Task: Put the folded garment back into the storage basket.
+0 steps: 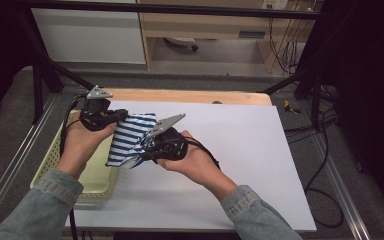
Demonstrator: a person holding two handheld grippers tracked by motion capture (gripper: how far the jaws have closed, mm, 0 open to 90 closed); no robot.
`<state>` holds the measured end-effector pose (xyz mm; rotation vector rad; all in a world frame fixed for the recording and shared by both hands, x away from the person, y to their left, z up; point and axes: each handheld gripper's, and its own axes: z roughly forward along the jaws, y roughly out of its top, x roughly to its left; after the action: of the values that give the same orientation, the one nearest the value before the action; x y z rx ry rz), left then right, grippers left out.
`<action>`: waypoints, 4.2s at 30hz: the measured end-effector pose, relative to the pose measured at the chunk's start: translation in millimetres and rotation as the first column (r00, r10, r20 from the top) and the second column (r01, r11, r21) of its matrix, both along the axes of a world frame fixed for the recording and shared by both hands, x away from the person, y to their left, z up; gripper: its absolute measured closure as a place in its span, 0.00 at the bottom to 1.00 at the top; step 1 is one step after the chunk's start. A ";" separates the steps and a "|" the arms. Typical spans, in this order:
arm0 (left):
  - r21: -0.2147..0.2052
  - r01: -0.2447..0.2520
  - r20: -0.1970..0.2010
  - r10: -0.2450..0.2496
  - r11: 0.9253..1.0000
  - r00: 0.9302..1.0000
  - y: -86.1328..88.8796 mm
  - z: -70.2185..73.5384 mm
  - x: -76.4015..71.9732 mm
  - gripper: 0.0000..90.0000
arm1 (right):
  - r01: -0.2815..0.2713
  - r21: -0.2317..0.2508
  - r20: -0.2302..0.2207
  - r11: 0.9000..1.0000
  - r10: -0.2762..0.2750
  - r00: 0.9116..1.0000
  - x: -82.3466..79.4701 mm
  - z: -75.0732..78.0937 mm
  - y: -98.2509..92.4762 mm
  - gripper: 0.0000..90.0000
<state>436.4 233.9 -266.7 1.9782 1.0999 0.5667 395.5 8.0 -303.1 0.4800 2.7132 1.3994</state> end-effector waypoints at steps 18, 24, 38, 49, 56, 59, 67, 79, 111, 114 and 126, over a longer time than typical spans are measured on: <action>0.012 -0.062 0.008 0.061 0.998 0.998 31.6 -0.6 -0.1 0.95 | -0.029 0.034 0.050 0.999 0.027 0.998 9.0 -12.6 28.5 0.92; 0.024 -0.077 0.007 0.077 0.997 0.997 38.5 2.6 -5.2 0.95 | -0.028 0.027 0.070 0.999 0.026 0.997 5.3 -14.4 35.9 0.92; 0.062 -0.102 0.020 0.101 0.993 0.995 52.2 5.0 -10.1 0.95 | -0.040 0.090 0.106 0.995 0.030 0.994 2.5 -13.3 46.3 0.92; 0.050 -0.130 0.001 0.130 0.990 0.992 71.6 -1.4 -16.0 0.95 | -0.045 0.066 0.116 0.997 0.037 0.993 -3.1 -11.8 62.3 0.92; 0.038 -0.141 -0.004 0.141 0.989 0.990 81.6 -3.5 -14.2 0.95 | -0.057 0.066 0.114 0.996 0.050 0.992 -1.6 -10.9 72.8 0.92; 0.039 -0.141 -0.007 0.141 0.989 0.990 84.9 -5.8 -12.9 0.95 | -0.065 0.061 0.124 0.996 0.057 0.991 -0.4 -12.8 77.7 0.92; 0.036 -0.156 -0.014 0.157 0.987 0.988 91.1 -11.3 -12.2 0.95 | -0.055 0.060 0.113 0.997 0.048 0.992 1.0 -17.4 85.9 0.92; 0.033 -0.177 -0.008 0.177 0.984 0.984 98.8 -11.6 -12.9 0.95 | -0.047 0.058 0.112 0.997 0.040 0.993 1.5 -20.6 97.2 0.92; 0.045 -0.199 -0.006 0.199 0.979 0.980 115.6 -13.6 -19.5 0.95 | -0.051 0.044 0.100 0.998 0.046 0.994 -1.0 -33.4 124.9 0.92; 0.044 -0.201 -0.008 0.202 0.979 0.979 116.9 -15.2 -19.7 0.95 | -0.054 0.040 0.100 0.998 0.050 0.994 -1.3 -33.7 126.4 0.92; 0.037 -0.206 -0.007 0.206 0.978 0.979 121.5 -16.3 -21.4 0.95 | -0.061 0.034 0.100 0.998 0.057 0.993 -2.7 -35.7 133.0 0.92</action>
<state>415.0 355.4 -283.0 1.9122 1.3194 0.6899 392.9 141.0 -338.8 0.3258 2.6476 1.4489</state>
